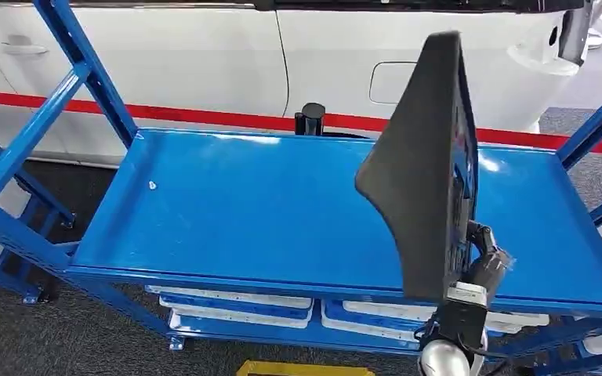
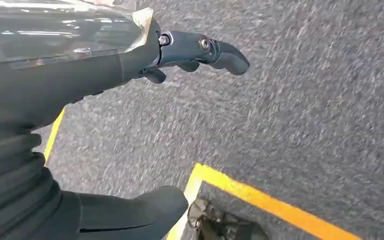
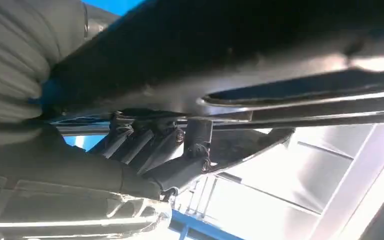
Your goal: Take the parts from the cabinet and place them on the table.
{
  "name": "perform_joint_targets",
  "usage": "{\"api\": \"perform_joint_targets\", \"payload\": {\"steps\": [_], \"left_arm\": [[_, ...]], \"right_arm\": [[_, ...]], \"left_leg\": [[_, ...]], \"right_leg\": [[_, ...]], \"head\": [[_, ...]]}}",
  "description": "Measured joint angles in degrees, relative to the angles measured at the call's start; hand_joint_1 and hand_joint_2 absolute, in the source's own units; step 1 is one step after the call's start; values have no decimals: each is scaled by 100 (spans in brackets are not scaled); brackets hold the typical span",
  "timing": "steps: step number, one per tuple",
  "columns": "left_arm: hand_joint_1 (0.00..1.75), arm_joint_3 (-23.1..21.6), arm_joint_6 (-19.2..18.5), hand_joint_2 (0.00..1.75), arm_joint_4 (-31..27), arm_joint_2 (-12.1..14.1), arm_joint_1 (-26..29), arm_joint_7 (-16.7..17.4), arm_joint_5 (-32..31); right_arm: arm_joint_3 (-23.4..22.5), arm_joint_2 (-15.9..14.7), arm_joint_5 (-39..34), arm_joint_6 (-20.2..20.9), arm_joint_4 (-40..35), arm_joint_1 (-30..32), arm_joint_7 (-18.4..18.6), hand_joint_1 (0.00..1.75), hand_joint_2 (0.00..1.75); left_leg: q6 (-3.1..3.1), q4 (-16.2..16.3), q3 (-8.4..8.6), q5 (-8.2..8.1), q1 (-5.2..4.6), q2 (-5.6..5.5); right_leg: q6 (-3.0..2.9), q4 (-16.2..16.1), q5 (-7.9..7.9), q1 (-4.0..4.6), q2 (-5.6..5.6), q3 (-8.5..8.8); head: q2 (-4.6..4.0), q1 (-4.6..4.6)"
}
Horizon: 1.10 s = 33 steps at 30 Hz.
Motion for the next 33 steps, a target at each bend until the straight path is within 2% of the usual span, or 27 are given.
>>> {"api": "perform_joint_targets", "payload": {"steps": [1, 4, 5, 6, 7, 9, 10, 11, 12, 14, 15, 16, 17, 19, 20, 21, 22, 24, 25, 26, 27, 28, 29, 30, 31, 32, 33], "left_arm": [[0, 7, -4, 175, 0, 2, -7, -71, 24], [0, 22, -48, 175, 0, 44, -15, -112, 55], [0, 29, -52, 175, 0, 55, -17, -112, 61], [0, 33, -57, 175, 0, 61, -19, -112, 61], [0, 35, -66, 175, 0, 63, -23, -114, 63], [0, 50, -68, 175, 0, 70, -23, -116, 70], [0, 59, -68, 175, 0, 72, -23, -119, 70], [0, 59, -70, 175, 0, 72, -22, -123, 70], [0, 59, -70, 175, 0, 74, -21, -123, 70], [0, 59, -72, 175, 0, 90, -27, -127, 68], [0, 59, -72, 175, 0, 96, -42, -129, 66], [0, 59, -74, 175, 0, 105, -60, -130, 61], [0, 57, -72, 175, 0, 103, -66, -136, 59], [0, 57, -72, 175, 0, 107, -67, -136, 59], [0, 59, -72, 175, 0, 105, -67, -136, 59], [0, 59, -72, 175, 0, 103, -78, -138, 59], [0, 59, -70, 175, 0, 109, -84, -138, 59], [0, 59, -72, 175, 0, 101, -82, -136, 59], [0, 59, -74, 175, 0, 101, -79, -136, 59], [0, 59, -74, 175, 0, 98, -78, -136, 59], [0, 59, -74, 175, 0, 98, -78, -136, 59], [0, 59, -74, 175, 0, 98, -78, -136, 59], [0, 59, -74, 175, 0, 96, -78, -136, 59], [0, 59, -74, 175, 0, 96, -79, -136, 59], [0, 57, -74, 175, 0, 98, -82, -136, 59], [0, 57, -68, 175, 0, 98, -83, -112, 59], [0, 57, -55, 175, 2, 96, -86, -42, 53]], "right_arm": [[2, 4, -66, -5, 22, -26, -60, 175, 175], [0, 2, -99, -2, 37, -108, -71, 175, 175], [2, 2, -99, 4, 42, -137, -71, 175, 175], [4, 6, -97, 4, 42, -160, -71, 175, 175], [4, 15, -94, 6, 44, -176, -68, 175, 175], [4, 17, -83, 6, 64, -188, -64, 175, 175], [4, 17, -83, 6, 79, -187, -60, 175, 175], [2, 17, -83, 6, 92, -187, -57, 175, 175], [2, 17, -81, 6, 96, -187, -57, 175, 175], [2, 17, -81, 6, 99, -188, -57, 175, 175], [2, 20, -81, 4, 99, -188, -57, 175, 175], [0, 24, -81, -2, 99, -188, -57, 175, 175], [-2, 26, -79, -11, 99, -197, -57, 175, 175], [0, 39, -77, -11, 99, -197, -57, 175, 175], [-4, 42, -77, -11, 99, -198, -57, 175, 175], [-11, 37, -77, -13, 99, -194, -57, 175, 175], [-11, 37, -77, -13, 99, -201, -57, 175, 175], [-11, 35, -77, -13, 99, -195, -57, 175, 175], [-13, 33, -79, -13, 107, -192, -55, 175, 175], [-15, 28, -77, -15, 118, -190, -53, 175, 175], [-18, 26, -73, -15, 123, -190, -53, 175, 175], [-17, 26, -73, -15, 123, -193, -53, 175, 175], [-17, 26, -70, -15, 123, -198, -53, 175, 175], [-15, 26, -68, -15, 123, -203, -53, 175, 175], [-15, 26, -64, -15, 123, -217, -51, 175, 175], [-18, 28, -35, -15, 120, -205, -33, 175, 175], [-24, 20, 35, -4, 123, -212, 54, 175, 175]], "left_leg": [[-54, 36, -37, -9, -22, -13], [-157, 5, -62, 50, 7, -13], [-183, 36, -74, 0, 31, -1], [-204, 196, -131, -166, 33, 23], [-220, 522, -271, -405, 33, 27], [-241, 1393, -655, -850, 34, 28], [-239, 1692, -779, -951, 33, 28], [-226, 1727, -768, -910, 33, 28], [-204, 1511, -633, -764, 33, 28], [-134, 513, -21, -325, 28, 28], [-83, 80, 249, -262, 16, 24], [-104, 2, 254, -270, -17, 34], [-92, 6, 236, -252, -46, 31], [-19, 3, 216, -202, -97, 30], [28, -71, 165, -109, -70, 35], [51, -93, 194, -51, -45, 75], [118, -96, 122, -2, -41, 77], [136, -89, 0, 76, -51, 86], [129, -85, -57, 113, -52, 91], [119, -84, -102, 144, -51, 95], [107, -80, -140, 172, -46, 95], [90, -77, -166, 196, -40, 94], [67, -69, -179, 213, -34, 93], [46, -48, -188, 224, -37, 92], [9, -33, -231, 241, -63, 92], [-29, -32, -230, 268, -66, 87], [-54, -6, -243, 284, -66, 83]], "right_leg": [[-99, -15, 45, 33, 46, 11], [-219, 31, 78, 61, 52, -56], [-291, 7, 108, 4, 50, -58], [-338, 8, 117, 14, 46, -67], [-396, 9, 132, 21, 34, -88], [-450, 12, 166, 61, 14, -153], [-477, 13, 186, 79, 4, -185], [-500, 14, 211, 96, -1, -214], [-500, 14, 233, 104, -2, -235], [-480, 14, 275, 119, 2, -256], [-457, 15, 291, 118, -2, -249], [-418, 24, 312, 188, -3, -261], [-380, 16, 338, 156, -14, -269], [-293, -27, 400, 115, -15, -258], [-244, -28, 426, 147, -10, -277], [-253, 69, 313, 123, -12, -366], [-311, 396, 23, 136, -9, -497], [-347, 1262, -441, 135, -8, -786], [-328, 1613, -576, 136, -9, -877], [-283, 1719, -600, 132, -10, -853], [-231, 1547, -538, 120, -10, -682], [-169, 1121, -403, 104, -12, -379], [-117, 537, -245, 89, -14, 3], [-101, -20, -169, 77, -15, 359], [-175, -163, -219, 117, 8, 491], [-206, -133, -152, 143, 23, 420], [-232, -150, -173, 142, 27, 386]], "head": [[0, -13], [0, -18], [0, -20], [-2, -20], [0, -24], [0, -24], [0, -24], [0, -24], [0, -24], [-2, -24], [0, -24], [0, -18], [0, -16], [0, -20], [0, -18], [0, -22], [0, 13], [0, 17], [0, 35], [0, 28], [0, 37], [-2, 33], [0, 30], [0, 35], [-2, 33], [-2, 13], [0, 30]]}}
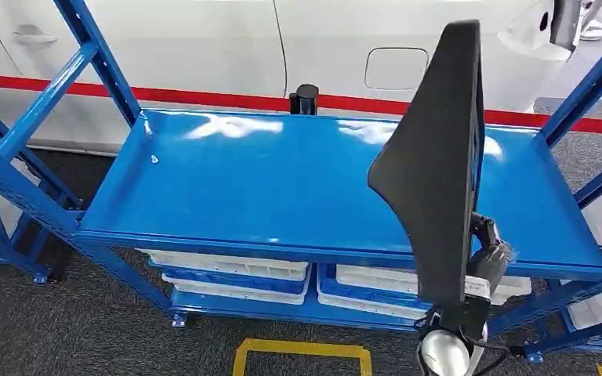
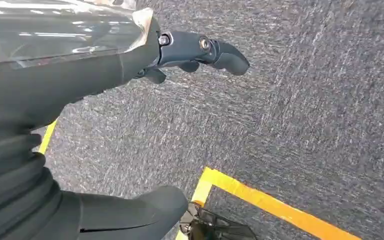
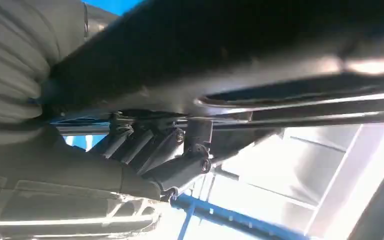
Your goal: Take the parts from the cabinet and place them on the table.
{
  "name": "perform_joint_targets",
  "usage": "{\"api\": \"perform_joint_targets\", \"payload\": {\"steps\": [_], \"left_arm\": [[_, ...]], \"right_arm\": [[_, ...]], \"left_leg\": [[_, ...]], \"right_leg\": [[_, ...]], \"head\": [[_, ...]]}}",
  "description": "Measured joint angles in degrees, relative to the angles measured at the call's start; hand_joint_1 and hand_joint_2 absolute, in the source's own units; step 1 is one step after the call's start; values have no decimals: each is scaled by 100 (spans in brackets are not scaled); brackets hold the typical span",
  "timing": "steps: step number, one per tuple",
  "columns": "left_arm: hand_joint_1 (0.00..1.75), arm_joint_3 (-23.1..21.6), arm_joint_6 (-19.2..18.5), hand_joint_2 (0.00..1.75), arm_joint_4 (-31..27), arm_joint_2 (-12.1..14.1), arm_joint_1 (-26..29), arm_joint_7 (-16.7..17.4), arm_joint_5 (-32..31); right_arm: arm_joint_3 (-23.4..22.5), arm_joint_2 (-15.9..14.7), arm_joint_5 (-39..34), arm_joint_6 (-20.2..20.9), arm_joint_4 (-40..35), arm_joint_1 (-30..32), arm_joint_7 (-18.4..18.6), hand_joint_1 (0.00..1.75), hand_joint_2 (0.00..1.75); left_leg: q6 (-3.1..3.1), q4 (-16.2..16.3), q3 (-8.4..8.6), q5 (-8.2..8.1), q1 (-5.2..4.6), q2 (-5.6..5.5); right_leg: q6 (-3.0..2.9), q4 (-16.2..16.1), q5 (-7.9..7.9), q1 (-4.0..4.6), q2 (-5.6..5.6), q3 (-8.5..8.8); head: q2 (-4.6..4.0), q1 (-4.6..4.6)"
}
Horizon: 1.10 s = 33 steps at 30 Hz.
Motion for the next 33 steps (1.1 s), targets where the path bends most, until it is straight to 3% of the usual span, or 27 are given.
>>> {"api": "perform_joint_targets", "payload": {"steps": [1, 2, 3, 4, 6, 7, 8, 9, 10, 12, 13, 16, 17, 18, 19, 20, 21, 22, 23, 24, 25, 27, 28, 29, 32, 33], "left_arm": [[0, 0, 15, 175, 0, -13, 3, 61, -2], [0, 2, 39, 175, 0, -20, 13, 78, -2], [0, 2, 61, 175, 2, -22, 30, 91, -2], [0, 2, 79, 175, 2, -26, 37, 94, -9], [0, 2, 83, 175, 7, -50, 57, 102, -9], [0, 2, 83, 175, 9, -57, 71, 102, -9], [0, 2, 83, 175, 9, -57, 78, 102, -9], [0, 2, 83, 175, 11, -57, 87, 105, -9], [0, 2, 85, 175, 11, -57, 92, 107, -9], [0, 2, 85, 175, 11, -55, 90, 107, -9], [0, 2, 85, 175, 11, -57, 86, 109, -9], [0, 2, 87, 175, 11, -57, 88, 109, -9], [0, 2, 87, 175, 11, -59, 88, 109, -9], [0, 2, 87, 175, 11, -68, 89, 109, -9], [0, 2, 87, 175, 11, -68, 87, 109, -9], [0, 2, 87, 175, 11, -61, 87, 109, -9], [0, 2, 87, 175, 11, -59, 87, 109, -9], [0, 2, 87, 175, 11, -63, 88, 109, -9], [0, 2, 87, 175, 11, -70, 90, 109, -9], [0, 2, 87, 175, 11, -74, 90, 109, -9], [0, 2, 85, 175, 11, -74, 90, 109, -9], [0, 2, 70, 175, 11, -81, 90, 109, -9], [0, 2, 70, 175, 11, -92, 90, 109, -9], [0, 2, 68, 175, 13, -96, 90, 109, -9], [0, 2, 52, 175, 15, -107, 91, 109, -9], [0, 4, 52, 175, 13, -103, 92, 109, -9]], "right_arm": [[-4, 0, 46, 20, 0, 5, 70, 175, 175], [-4, 0, 65, 24, 2, 20, 94, 175, 175], [-4, 0, 87, 26, 4, 27, 94, 175, 175], [-4, -2, 100, 28, 4, 31, 96, 175, 175], [-4, -2, 109, 28, 4, 64, 100, 175, 175], [-4, -2, 109, 28, 9, 85, 100, 175, 175], [-7, -2, 109, 28, 17, 110, 100, 175, 175], [-7, -2, 109, 28, 26, 126, 100, 175, 175], [-9, -4, 109, 28, 31, 134, 100, 175, 175], [-9, -2, 109, 28, 31, 135, 100, 175, 175], [-11, -2, 109, 28, 31, 135, 100, 175, 175], [-7, -2, 113, 28, 31, 135, 98, 175, 175], [-9, -2, 113, 28, 31, 136, 98, 175, 175], [-11, -7, 113, 28, 31, 134, 98, 175, 175], [-13, -13, 116, 28, 31, 134, 98, 175, 175], [-9, -13, 116, 28, 31, 134, 98, 175, 175], [-9, -15, 116, 28, 33, 139, 98, 175, 175], [-11, -20, 113, 28, 37, 143, 98, 175, 175], [-11, -26, 113, 28, 46, 151, 98, 175, 175], [-13, -35, 113, 28, 50, 161, 98, 175, 175], [-13, -44, 113, 28, 52, 166, 98, 175, 175], [-13, -55, 109, 28, 52, 160, 98, 175, 175], [-13, -61, 105, 28, 52, 156, 98, 175, 175], [-11, -63, 98, 28, 52, 153, 96, 175, 175], [-20, -85, 85, 28, 52, 168, 91, 175, 175], [-20, -83, 85, 28, 52, 167, 91, 175, 175]], "left_leg": [[-39, -14, -6, 25, 8, -3], [-68, -14, -14, 42, 12, -13], [-100, 57, -60, -58, 49, -34], [-123, 271, -150, -314, 50, -40], [-174, 1115, -471, -889, 62, -48], [-195, 1521, -608, -1059, 72, -47], [-205, 1753, -651, -1094, 80, -47], [-205, 1681, -553, -1002, 84, -46], [-201, 1358, -325, -814, 87, -46], [-173, 311, 353, -444, 102, -48], [-153, -47, 588, -527, 90, -66], [-76, -27, 481, -467, 26, -74], [-22, -43, 464, -430, 14, -71], [78, -105, 421, -347, 70, -32], [116, -109, 386, -314, 50, -22], [172, -107, 330, -270, 48, -14], [180, -107, 266, -222, 40, -8], [184, -102, 198, -176, 30, -2], [182, -98, 139, -130, 20, 4], [178, -95, 88, -93, 18, 6], [166, -91, 43, -55, 18, 6], [131, -84, -9, 1, 19, 4], [104, -70, -20, 24, 16, 3], [73, -53, -56, 46, -22, 2], [-32, -64, -61, 142, -19, 4], [-53, -43, -79, 135, -1, -7]], "right_leg": [[-12, 17, 4, 19, 2, -15], [-71, -4, 39, -13, 1, -53], [-133, -20, 83, -84, -14, -32], [-210, -20, 121, -78, -18, -88], [-282, -14, 193, -66, -37, -190], [-280, -11, 221, -58, -40, -241], [-270, -7, 253, -50, -45, -284], [-264, 1, 280, -50, -47, -320], [-240, 17, 295, -54, -46, -351], [-208, 54, 315, -62, -41, -384], [-176, 69, 333, -27, -41, -410], [-56, 65, 414, -25, -45, -442], [-1, 40, 450, -27, -44, -444], [22, 106, 405, -19, -46, -493], [-4, 234, 253, -21, -40, -591], [-59, 575, -17, -23, -40, -730], [-91, 1041, -285, -23, -40, -890], [-93, 1498, -488, -21, -39, -1035], [-56, 1795, -561, -22, -39, -1095], [-11, 1810, -517, -24, -40, -1030], [48, 1540, -370, -23, -40, -810], [113, 516, -70, -25, -42, -144], [72, -4, -86, -22, -43, 174], [31, -180, -120, 14, -36, 320], [-59, -131, -68, 48, -31, 162], [-139, -173, -14, -65, -36, 141]], "head": [[0, -18], [0, -11], [0, -7], [0, -26], [-2, -28], [0, -33], [-2, -31], [-2, -30], [0, -33], [0, -33], [-2, -33], [0, -35], [-2, -15], [0, -22], [0, -20], [0, 15], [0, 11], [0, 9], [0, 20], [0, 17], [0, 22], [0, 22], [0, 22], [-2, 20], [-2, 0], [0, 0]]}}
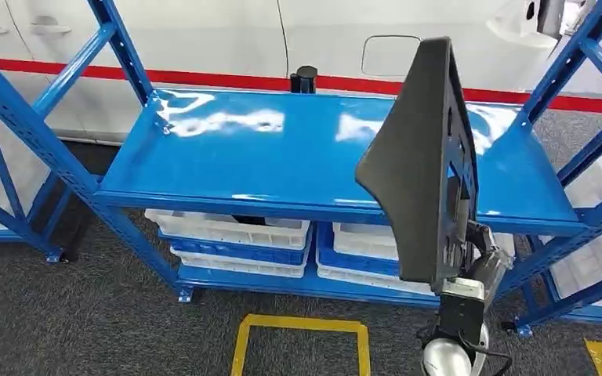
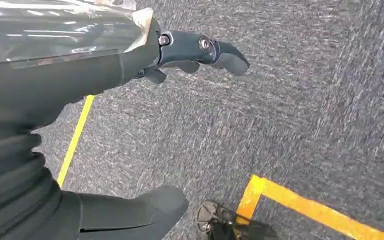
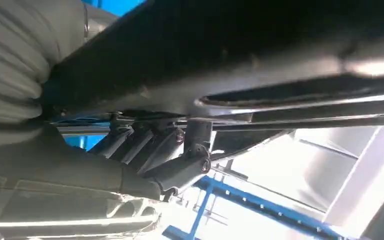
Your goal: Take the parts from the cabinet and place them on the table.
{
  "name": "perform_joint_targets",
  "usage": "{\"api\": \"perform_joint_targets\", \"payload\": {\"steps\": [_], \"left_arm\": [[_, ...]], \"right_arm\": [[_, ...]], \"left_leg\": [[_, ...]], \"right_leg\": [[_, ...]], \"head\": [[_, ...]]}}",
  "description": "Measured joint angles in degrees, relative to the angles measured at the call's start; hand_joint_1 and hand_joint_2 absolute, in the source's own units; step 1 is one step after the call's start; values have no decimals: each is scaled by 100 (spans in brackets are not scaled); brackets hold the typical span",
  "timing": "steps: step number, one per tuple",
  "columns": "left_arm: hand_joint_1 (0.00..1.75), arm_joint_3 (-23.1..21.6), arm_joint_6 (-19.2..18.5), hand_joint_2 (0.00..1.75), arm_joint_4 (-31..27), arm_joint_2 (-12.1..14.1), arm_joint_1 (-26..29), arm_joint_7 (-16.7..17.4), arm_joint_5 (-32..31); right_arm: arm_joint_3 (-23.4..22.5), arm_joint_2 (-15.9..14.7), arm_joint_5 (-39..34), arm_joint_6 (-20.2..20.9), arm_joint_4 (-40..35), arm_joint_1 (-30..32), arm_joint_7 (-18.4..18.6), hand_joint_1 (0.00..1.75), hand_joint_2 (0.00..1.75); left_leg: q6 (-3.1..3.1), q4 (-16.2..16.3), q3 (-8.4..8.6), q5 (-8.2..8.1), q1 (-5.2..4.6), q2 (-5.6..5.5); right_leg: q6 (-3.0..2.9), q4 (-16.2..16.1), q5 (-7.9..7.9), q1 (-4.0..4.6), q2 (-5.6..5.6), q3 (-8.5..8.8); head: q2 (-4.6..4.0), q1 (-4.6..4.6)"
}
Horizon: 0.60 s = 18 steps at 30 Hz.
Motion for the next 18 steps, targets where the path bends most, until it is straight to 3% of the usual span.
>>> {"api": "perform_joint_targets", "payload": {"steps": [1, 2, 4, 5, 6, 7, 9, 10, 11, 14, 15, 16, 17, 18], "left_arm": [[0, 0, 0, 175, 2, 7, 1, 0, 0], [0, -2, 0, 175, 2, 4, 1, 0, 0], [0, 4, -20, 175, 2, 4, 2, 9, 18], [0, 15, -33, 175, 2, 4, 4, 13, 33], [0, 17, -35, 175, 4, 0, 9, 13, 61], [0, 17, -37, 175, 4, -2, 13, 15, 70], [0, 17, -42, 175, 4, 0, 15, 15, 74], [0, 17, -42, 175, 4, -2, 15, 15, 77], [0, 20, -44, 175, 4, -2, 19, 15, 77], [0, 22, -46, 175, 4, -4, 21, 15, 79], [0, 22, -63, 175, 4, -7, 26, 22, 77], [0, 20, -72, 175, 4, -26, 25, 28, 79], [0, 20, -76, 175, 4, -28, 25, 28, 79], [0, 22, -85, 175, 7, -35, 26, 31, 79]], "right_arm": [[0, -4, 0, 0, 0, -8, 0, 175, 175], [0, -7, -7, 0, 0, -4, -2, 175, 175], [0, -15, -46, 44, 7, -3, -4, 175, 175], [4, -22, -57, 63, 22, -2, -9, 175, 175], [2, -26, -72, 66, 41, -3, -9, 175, 175], [4, -28, -81, 68, 59, -2, -9, 175, 175], [4, -31, -81, 68, 92, -4, -11, 175, 175], [4, -31, -81, 68, 96, -6, -11, 175, 175], [4, -33, -81, 68, 96, -9, -11, 175, 175], [11, -35, -81, 70, 114, -11, -17, 175, 175], [11, -42, -83, 70, 116, -9, -17, 175, 175], [9, -55, -81, 68, 120, -12, -20, 175, 175], [9, -61, -83, 68, 120, -11, -20, 175, 175], [11, -70, -83, 68, 131, -10, -20, 175, 175]], "left_leg": [[-36, 124, -59, -208, 19, -24], [-60, 406, -158, -517, 27, -27], [-117, 1295, -449, -1088, 42, -32], [-140, 1674, -553, -1206, 54, -32], [-148, 1765, -521, -1153, 65, -32], [-149, 1595, -368, -1003, 75, -30], [-140, 679, 231, -627, 98, -30], [-124, 171, 547, -545, 111, -40], [-103, -10, 654, -622, 76, -55], [-18, 1, 543, -575, 26, -55], [53, -40, 512, -525, 34, -44], [139, -66, 488, -460, 55, -7], [203, -66, 426, -419, 50, -7], [229, -65, 366, -373, 45, -5]], "right_leg": [[-49, 10, 38, 13, -15, -32], [-128, 11, 81, 11, -21, -70], [-144, 19, 158, 23, -38, -150], [-139, 34, 209, 28, -39, -215], [-125, 48, 240, 30, -36, -273], [-101, 69, 257, 28, -35, -317], [-75, 122, 273, 13, -34, -370], [-64, 156, 276, 17, -37, -389], [-29, 186, 297, 70, -39, -440], [106, 168, 388, 54, -40, -481], [150, 169, 417, 72, -34, -499], [153, 269, 295, 45, -26, -586], [110, 520, 67, 57, -26, -708], [75, 955, -198, 54, -26, -870]], "head": [[0, -4], [0, -18], [0, -24], [-2, -24], [0, -26], [0, -26], [0, -28], [-2, -26], [0, -31], [0, -13], [-2, -18], [0, -22], [0, 4], [0, 11]]}}
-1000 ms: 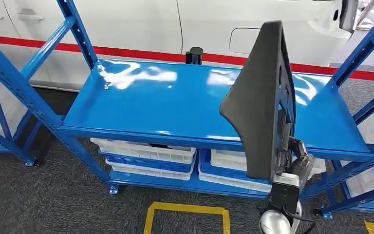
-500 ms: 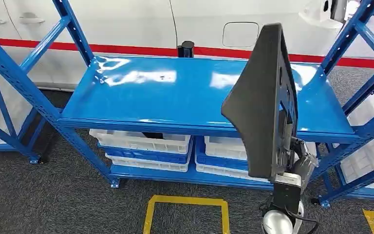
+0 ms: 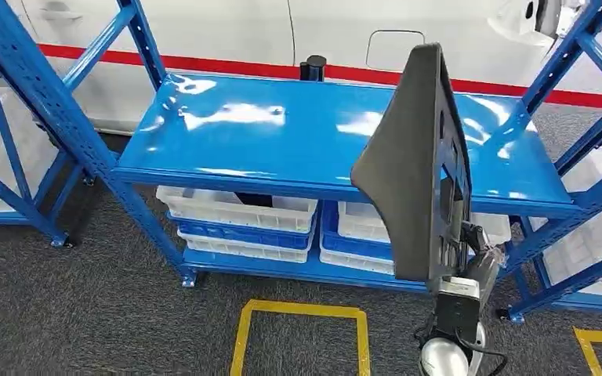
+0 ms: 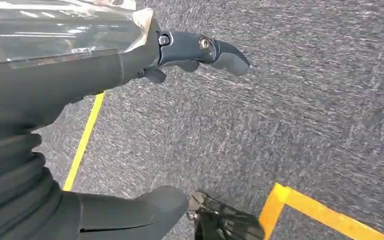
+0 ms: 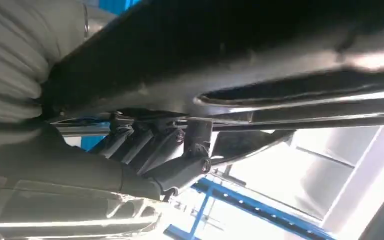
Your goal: Take the parts from the cabinet and place them on the table.
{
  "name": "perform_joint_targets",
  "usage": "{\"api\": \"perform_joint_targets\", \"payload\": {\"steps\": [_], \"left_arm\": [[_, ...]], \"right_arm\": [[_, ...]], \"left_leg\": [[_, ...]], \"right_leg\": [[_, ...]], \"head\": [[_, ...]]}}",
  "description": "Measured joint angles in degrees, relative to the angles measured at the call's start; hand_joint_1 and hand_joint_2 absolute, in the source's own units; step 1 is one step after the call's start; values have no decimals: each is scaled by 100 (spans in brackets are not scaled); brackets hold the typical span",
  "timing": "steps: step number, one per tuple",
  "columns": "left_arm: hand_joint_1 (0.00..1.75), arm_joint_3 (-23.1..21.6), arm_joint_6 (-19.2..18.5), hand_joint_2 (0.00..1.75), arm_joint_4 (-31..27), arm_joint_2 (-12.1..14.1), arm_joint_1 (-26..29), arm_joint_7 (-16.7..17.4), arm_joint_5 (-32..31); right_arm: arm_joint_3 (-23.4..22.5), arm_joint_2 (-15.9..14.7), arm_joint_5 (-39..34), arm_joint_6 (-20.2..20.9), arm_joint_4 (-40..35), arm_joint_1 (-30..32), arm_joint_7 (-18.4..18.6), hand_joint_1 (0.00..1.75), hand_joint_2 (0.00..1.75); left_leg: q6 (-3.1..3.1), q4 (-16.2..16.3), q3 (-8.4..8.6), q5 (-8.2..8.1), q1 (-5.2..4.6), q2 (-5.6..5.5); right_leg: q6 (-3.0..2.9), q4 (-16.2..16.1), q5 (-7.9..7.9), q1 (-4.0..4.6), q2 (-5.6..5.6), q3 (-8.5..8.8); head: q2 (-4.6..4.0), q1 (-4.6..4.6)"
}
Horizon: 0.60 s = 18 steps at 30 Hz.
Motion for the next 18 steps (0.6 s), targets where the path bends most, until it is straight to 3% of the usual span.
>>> {"api": "perform_joint_targets", "payload": {"steps": [2, 3, 4, 6, 7, 8, 11, 12, 13, 15, 16, 17, 18], "left_arm": [[0, -2, 0, 175, 0, -9, 1, 0, 0], [0, -2, 0, 175, 2, -13, 2, 0, 0], [0, 0, 0, 175, 2, -13, 3, 0, 0], [0, 0, -2, 175, 4, -18, 4, 0, 0], [0, -2, -20, 175, 7, -22, 4, 0, 0], [0, 0, -39, 175, 7, -22, 5, 0, 0], [0, 0, -59, 175, 9, -31, 8, -4, 7], [0, 2, -44, 175, 9, -39, 11, -9, 7], [0, 9, -11, 175, 9, -44, 19, -7, 7], [0, 7, 22, 175, 11, -70, 18, -7, -15], [0, 7, 22, 175, 11, -70, 19, -75, -35], [0, 0, 15, 175, 11, -61, 16, -169, -75], [0, -17, -4, 175, 11, -50, 10, -225, -129]], "right_arm": [[0, -9, 0, 0, 22, 3, 0, 175, 175], [0, -15, -2, 0, 37, 6, 0, 175, 175], [0, -17, -7, 0, 46, 5, 0, 175, 175], [-2, -30, -9, 0, 53, 0, 0, 175, 175], [0, -33, -11, -2, 53, -5, 0, 175, 175], [4, -33, -15, -2, 55, -17, 0, 175, 175], [7, -46, -51, -4, 64, 0, 4, 175, 175], [4, -59, -105, -2, 70, 1, 4, 175, 175], [2, -76, -175, 19, 81, -7, 2, 175, 175], [-42, -153, -348, 85, 88, -2, -24, 175, 175], [-120, -208, -530, 120, 103, -2, -127, 175, 175], [-197, -243, -670, 151, 105, -3, -237, 175, 175], [-300, -278, -763, 186, 105, -7, -304, 175, 175]], "left_leg": [[9, 7, -126, 88, -11, 6], [7, 9, -197, 143, -18, 6], [-1, 11, -246, 182, -19, 5], [-31, 13, -320, 254, -18, 0], [-58, 19, -338, 288, -19, -5], [-95, 32, -370, 315, -55, -7], [-185, 36, -389, 418, -61, -4], [-219, 36, -396, 441, -62, -10], [-251, 124, -464, 344, -25, -17], [-301, 620, -621, -248, -21, -24], [-330, 1125, -771, -599, -13, -26], [-350, 1527, -886, -785, -10, -27], [-367, 1792, -927, -820, -1, -27]], "right_leg": [[-3, 819, -357, 6, 3, -277], [46, 1050, -389, 3, 3, -299], [95, 937, -304, 3, 3, -173], [186, 51, 27, 3, 2, 418], [190, -540, 140, 3, -1, 792], [127, -973, 65, 16, 2, 1058], [53, -950, 106, 67, 24, 946], [-8, -960, 143, 44, 22, 924], [-89, -971, 203, -45, 9, 886], [-211, -970, 283, -21, -1, 797], [-223, -964, 341, -12, -9, 764], [-217, -953, 389, -4, -13, 697], [-207, -932, 438, -1, -13, 627]], "head": [[0, 2], [0, -4], [-2, 0], [0, 0], [0, 2], [0, 2], [0, -24], [-2, -28], [0, -22], [0, -48], [0, -50], [0, -55], [0, -52]]}}
